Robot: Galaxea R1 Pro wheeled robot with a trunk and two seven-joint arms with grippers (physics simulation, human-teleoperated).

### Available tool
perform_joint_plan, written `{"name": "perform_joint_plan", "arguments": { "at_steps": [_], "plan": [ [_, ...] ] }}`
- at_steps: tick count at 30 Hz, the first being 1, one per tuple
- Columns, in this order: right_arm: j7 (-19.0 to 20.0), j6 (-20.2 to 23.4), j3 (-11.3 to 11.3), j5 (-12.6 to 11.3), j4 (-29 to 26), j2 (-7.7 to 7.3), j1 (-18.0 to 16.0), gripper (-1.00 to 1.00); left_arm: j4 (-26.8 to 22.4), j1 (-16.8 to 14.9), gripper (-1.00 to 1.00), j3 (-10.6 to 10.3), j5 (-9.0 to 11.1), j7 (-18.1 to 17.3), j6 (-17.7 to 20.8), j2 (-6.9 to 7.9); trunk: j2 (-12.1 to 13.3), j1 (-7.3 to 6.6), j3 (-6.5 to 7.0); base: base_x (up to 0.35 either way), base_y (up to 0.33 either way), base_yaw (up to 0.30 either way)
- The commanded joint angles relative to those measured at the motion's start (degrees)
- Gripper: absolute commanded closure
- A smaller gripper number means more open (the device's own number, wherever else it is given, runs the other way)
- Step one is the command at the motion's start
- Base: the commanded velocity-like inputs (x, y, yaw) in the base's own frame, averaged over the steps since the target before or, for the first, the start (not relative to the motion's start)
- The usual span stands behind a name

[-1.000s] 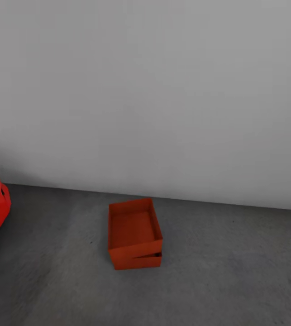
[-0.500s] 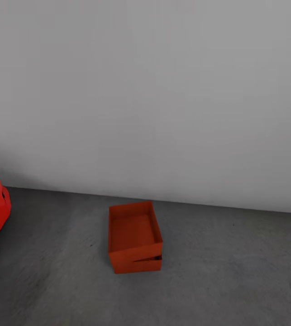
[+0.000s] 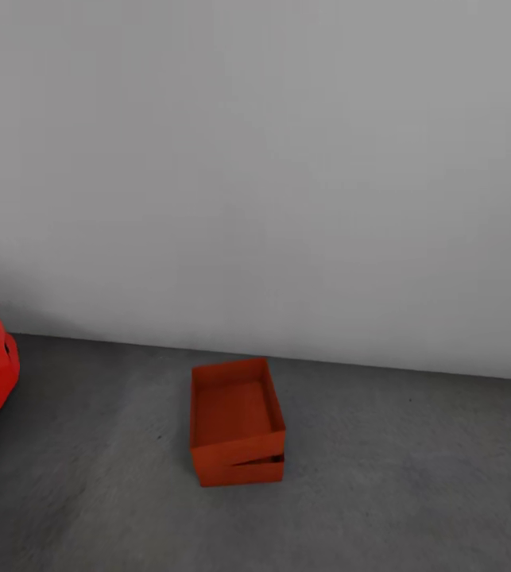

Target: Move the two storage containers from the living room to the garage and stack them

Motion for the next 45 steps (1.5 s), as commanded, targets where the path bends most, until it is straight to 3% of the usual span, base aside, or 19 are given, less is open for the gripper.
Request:
{"name": "perform_joint_plan", "arguments": {
  "at_steps": [1,45],
  "plan": [
    [0.15,-0.36,0.48,-0.59,0.2,0.02,-0.07,-1.0,0.0,-0.02,-1.0,-0.48,0.5,0.14,-0.12,-0.01,-0.04,0.01,0.03,0.0,0.0,0.0],
    [0.24,-0.55,0.55,-0.55,0.14,0.02,0.01,-1.0,0.0,-0.02,-1.0,-0.48,0.5,0.14,-0.12,-0.01,-0.04,0.01,4.08,0.0,0.0,0.0]
  ]
}}
